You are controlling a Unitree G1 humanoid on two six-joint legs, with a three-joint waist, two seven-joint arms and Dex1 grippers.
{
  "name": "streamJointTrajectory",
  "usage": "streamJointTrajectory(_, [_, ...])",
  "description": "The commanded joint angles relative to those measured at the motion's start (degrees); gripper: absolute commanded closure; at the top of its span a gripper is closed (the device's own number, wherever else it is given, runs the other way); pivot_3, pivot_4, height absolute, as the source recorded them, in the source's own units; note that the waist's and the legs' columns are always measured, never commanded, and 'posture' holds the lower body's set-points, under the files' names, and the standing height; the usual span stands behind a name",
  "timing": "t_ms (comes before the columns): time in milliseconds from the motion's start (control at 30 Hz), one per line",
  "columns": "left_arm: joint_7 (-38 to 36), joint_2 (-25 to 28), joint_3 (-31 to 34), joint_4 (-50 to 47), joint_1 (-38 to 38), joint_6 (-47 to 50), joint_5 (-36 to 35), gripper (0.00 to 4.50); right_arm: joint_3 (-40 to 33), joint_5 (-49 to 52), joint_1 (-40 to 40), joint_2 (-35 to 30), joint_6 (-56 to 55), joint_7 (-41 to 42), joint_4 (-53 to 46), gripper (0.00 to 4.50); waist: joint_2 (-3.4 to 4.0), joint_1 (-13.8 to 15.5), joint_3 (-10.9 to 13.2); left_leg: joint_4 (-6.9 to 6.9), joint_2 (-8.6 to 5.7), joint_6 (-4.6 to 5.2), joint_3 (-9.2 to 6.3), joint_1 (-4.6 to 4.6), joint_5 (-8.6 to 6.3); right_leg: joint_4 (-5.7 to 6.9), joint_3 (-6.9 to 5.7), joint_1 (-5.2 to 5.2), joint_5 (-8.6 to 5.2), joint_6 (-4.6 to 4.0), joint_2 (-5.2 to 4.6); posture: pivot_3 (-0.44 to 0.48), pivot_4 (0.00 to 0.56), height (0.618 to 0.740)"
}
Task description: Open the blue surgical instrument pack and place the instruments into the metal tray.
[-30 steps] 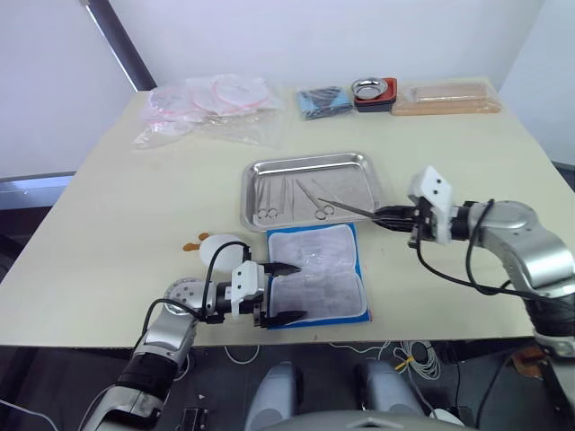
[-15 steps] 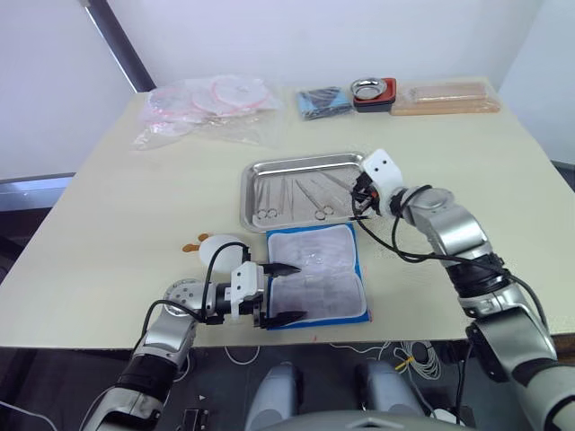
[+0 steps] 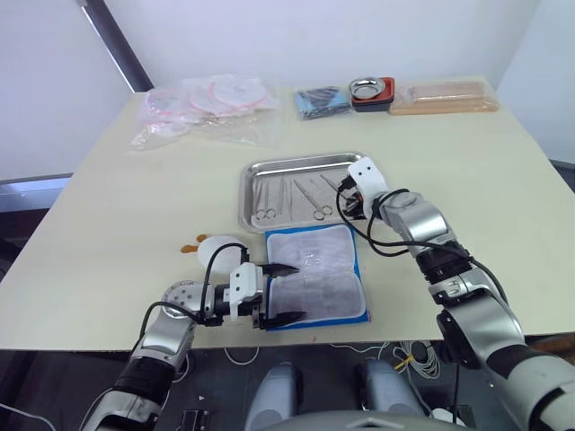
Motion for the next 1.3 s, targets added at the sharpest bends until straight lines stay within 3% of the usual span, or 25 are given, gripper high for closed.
streamJointTrajectory(33, [1.3, 1.2, -2.7, 5.0, 3.8, 3.4, 5.3, 0.0, -0.8, -0.1, -2.1, -0.1, -1.8, 0.9, -0.9, 3.01, 0.0, 0.0, 0.0, 0.0, 0.0, 0.0, 0.0, 0.0, 0.0, 0.0, 0.0, 0.0, 0.0, 0.0, 0.0, 0.0, 0.15, 0.74])
streamJointTrajectory(233, [1.6, 1.3, -2.6, 4.2, 4.5, 3.8, 5.1, 0.0, -2.6, 1.1, -1.0, -0.3, -4.8, 2.6, -3.6, 0.03, -0.01, 0.0, 0.0, -0.05, 0.0, 0.0, 0.03, -0.07, 0.0, -0.02, 0.03, -0.1, 0.11, 0.19, 0.0, 0.0, 0.15, 0.74])
streamJointTrajectory(467, [1.6, 1.6, -1.1, 2.0, 4.9, 3.5, 3.5, 0.0, -4.5, 3.4, 1.6, -2.9, -7.5, 6.8, -10.6, 0.03, -0.12, 0.0, 0.1, -0.15, 0.01, 0.0, 0.02, -0.07, 0.0, -0.06, 0.02, -0.13, 0.11, 0.2, 0.01, 0.0, 0.15, 0.74])
streamJointTrajectory(733, [1.7, 1.9, 2.1, -7.8, 6.1, 7.0, -1.8, 0.0, -9.3, 10.3, 8.3, -6.8, -11.9, 14.3, -18.5, 0.03, -0.8, -0.3, 0.7, -0.26, 0.05, 0.0, 0.02, -0.17, -0.01, -0.11, 0.02, -0.22, 0.1, 0.19, 0.03, 0.0, 0.15, 0.74])
streamJointTrajectory(933, [2.5, 3.4, 5.8, -17.4, 7.0, 12.2, -7.2, 0.0, -13.1, 16.7, 15.8, -8.9, -17.6, 20.9, -25.7, 0.03, -1.36, -0.3, 1.4, -0.19, 0.07, 0.0, -0.08, -1.08, 0.0, -0.04, -0.04, -1.01, 0.18, 0.12, 0.04, 0.0, 0.15, 0.74])
streamJointTrajectory(1300, [11.6, 6.0, 21.3, -27.2, 8.1, 25.1, -18.5, 0.0, -20.8, 27.1, 30.5, -17.7, -21.6, 31.6, -34.4, 0.03, -2.0, 0.4, 2.4, -0.05, 0.05, -0.01, -0.15, -1.2, -0.01, -0.06, -0.16, -0.99, 0.18, 0.15, -0.06, 0.0, 0.15, 0.74])
